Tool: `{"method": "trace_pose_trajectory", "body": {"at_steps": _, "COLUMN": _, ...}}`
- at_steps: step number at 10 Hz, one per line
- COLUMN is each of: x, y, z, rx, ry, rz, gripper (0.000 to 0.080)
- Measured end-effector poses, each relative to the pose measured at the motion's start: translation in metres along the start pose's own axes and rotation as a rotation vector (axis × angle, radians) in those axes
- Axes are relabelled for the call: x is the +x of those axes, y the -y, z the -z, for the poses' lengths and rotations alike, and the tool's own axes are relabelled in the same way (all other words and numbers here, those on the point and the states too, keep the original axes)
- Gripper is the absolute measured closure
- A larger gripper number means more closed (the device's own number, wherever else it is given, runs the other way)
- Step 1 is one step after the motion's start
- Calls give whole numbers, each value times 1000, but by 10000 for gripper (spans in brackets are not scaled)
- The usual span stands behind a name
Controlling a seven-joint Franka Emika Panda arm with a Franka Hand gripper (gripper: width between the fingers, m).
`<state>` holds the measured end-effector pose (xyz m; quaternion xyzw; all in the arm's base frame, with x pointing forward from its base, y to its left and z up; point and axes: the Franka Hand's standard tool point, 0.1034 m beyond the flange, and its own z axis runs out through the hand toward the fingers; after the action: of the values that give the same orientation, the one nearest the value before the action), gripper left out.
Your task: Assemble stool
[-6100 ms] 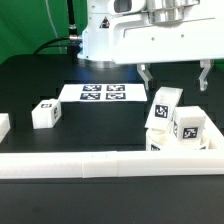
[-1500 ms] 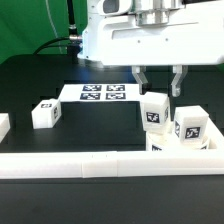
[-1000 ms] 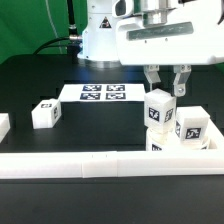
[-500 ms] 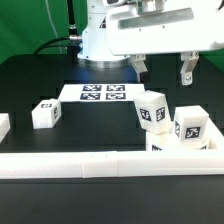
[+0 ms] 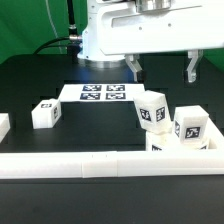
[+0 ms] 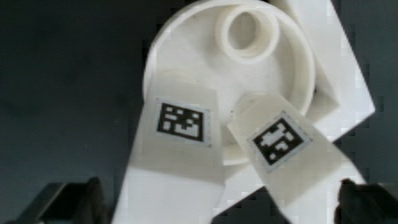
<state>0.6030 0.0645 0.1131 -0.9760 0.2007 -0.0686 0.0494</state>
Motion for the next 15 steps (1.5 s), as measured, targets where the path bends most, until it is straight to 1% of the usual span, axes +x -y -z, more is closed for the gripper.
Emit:
{"method": "trace_pose_trajectory", "body": {"at_steps": 1, "x": 0, "y": 3, "z": 1, "rx": -26, "ry": 2, "rz": 155, "gripper": 151}}
{"method": "trace_pose_trajectory", "body": {"at_steps": 2, "x": 3, "y": 5, "z": 1, "rx": -42, "ry": 15, "rz": 280, "gripper": 151}}
{"method": "trace_pose_trajectory", "body": {"at_steps": 3, "x": 6, "y": 6, "z": 0, "rx": -45, "ry": 36, "rz": 352, "gripper": 151}}
{"method": "trace_pose_trajectory", "body": {"at_steps": 4, "x": 7, "y": 5, "z": 0, "rx": -43, "ry": 31, "rz": 412, "gripper": 151}}
{"method": "trace_pose_trajectory", "body": {"at_steps": 8, "x": 7, "y": 4, "z": -1, "rx": -42, "ry": 37, "rz": 631, "gripper": 151}}
{"method": "trace_pose_trajectory", "body": {"at_steps": 9, "x": 9, "y": 3, "z": 0, "rx": -68, "ry": 37, "rz": 821, "gripper": 151}}
{"method": "trace_pose_trajectory", "body": {"at_steps": 10, "x": 10, "y": 4, "z": 0, "rx": -87, "ry": 41, "rz": 950, "gripper": 151}}
{"method": "trace_pose_trajectory", "body": {"at_steps": 11, "x": 12, "y": 4, "z": 0, "rx": -99, "ry": 55, "rz": 1068, "gripper": 151}}
{"method": "trace_pose_trajectory", "body": {"at_steps": 15, "x": 13, "y": 0, "z": -1, "rx": -99, "ry": 67, "rz": 1293, "gripper": 151}}
